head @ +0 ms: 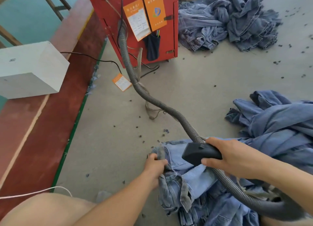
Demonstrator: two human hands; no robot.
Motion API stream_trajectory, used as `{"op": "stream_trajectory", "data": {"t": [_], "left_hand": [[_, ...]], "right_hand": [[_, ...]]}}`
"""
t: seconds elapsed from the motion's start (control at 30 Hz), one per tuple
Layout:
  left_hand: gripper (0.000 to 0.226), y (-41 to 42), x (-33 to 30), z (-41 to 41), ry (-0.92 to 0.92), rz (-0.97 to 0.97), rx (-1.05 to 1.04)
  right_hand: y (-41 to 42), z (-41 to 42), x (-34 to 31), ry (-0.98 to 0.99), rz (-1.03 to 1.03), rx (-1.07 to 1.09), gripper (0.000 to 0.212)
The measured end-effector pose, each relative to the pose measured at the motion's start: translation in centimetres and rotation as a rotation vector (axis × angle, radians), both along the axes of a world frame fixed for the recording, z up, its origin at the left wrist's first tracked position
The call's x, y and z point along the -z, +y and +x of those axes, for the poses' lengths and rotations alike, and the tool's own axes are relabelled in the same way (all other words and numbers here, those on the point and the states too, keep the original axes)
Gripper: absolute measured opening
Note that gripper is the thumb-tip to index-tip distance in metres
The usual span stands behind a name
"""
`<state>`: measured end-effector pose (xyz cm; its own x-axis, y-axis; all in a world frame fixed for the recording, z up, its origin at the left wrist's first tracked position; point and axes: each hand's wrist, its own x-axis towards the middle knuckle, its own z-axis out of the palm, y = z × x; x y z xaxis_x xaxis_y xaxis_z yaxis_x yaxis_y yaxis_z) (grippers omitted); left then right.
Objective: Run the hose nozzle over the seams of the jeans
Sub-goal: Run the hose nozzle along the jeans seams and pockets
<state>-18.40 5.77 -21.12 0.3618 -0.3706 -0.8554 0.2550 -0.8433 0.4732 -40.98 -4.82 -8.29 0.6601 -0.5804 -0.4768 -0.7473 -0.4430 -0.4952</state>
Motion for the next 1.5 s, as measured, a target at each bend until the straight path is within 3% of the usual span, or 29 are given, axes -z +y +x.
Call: {"op": "stream_trajectory", "data": {"t": [0.1, 0.27, 0.5, 0.6, 0.7, 0.87, 1.03, 1.23, 1.4, 1.5], "left_hand": [[0.023, -1.1, -2.4, 0.4, 0.295, -0.24, -0.328], [0.023, -1.2, -5.5, -0.6, 0.659, -0.395, -0.38], [0.038, -0.4, -6.8, -2.5, 0.727, -0.475, -0.381], [0.041, -0.3, -7.1, -2.4, 0.732, -0.459, -0.387], [0.039, -0.4, -7.4, -1.9, 0.758, -0.46, -0.404], [0.039, 0.4, -7.1, -1.9, 0.742, -0.47, -0.337], [0.03, 1.3, -7.1, -1.6, 0.701, -0.529, -0.177], [0.008, 2.5, -6.4, -1.0, 0.442, -0.549, 0.078], [0.004, 2.8, -6.6, -1.1, 0.24, -0.61, 0.368], [0.013, 2.7, -6.4, -0.6, 0.215, -0.598, 0.379]], "right_hand": [[-0.9, -0.1, -1.2, -0.068, 0.038, 0.114, 0.023], [-1.3, -0.9, -3.6, -0.123, 0.105, 0.145, 0.022], [0.5, 0.6, -3.0, 0.005, -0.023, 0.091, 0.033], [0.0, 2.1, -2.3, -0.016, -0.133, 0.209, 0.03], [-0.9, 0.9, -2.9, -0.048, -0.082, 0.245, 0.026], [1.2, 0.5, -2.4, -0.001, 0.006, 0.053, 0.035], [-2.1, 2.1, -1.0, -0.025, -0.102, 0.289, 0.029], [-2.9, 1.2, -0.9, -0.134, 0.367, 0.284, 0.022], [-4.0, 3.6, 0.4, -0.192, 0.176, 0.396, 0.023], [-5.1, 2.1, -0.9, -0.142, 0.293, 0.318, 0.02]]}}
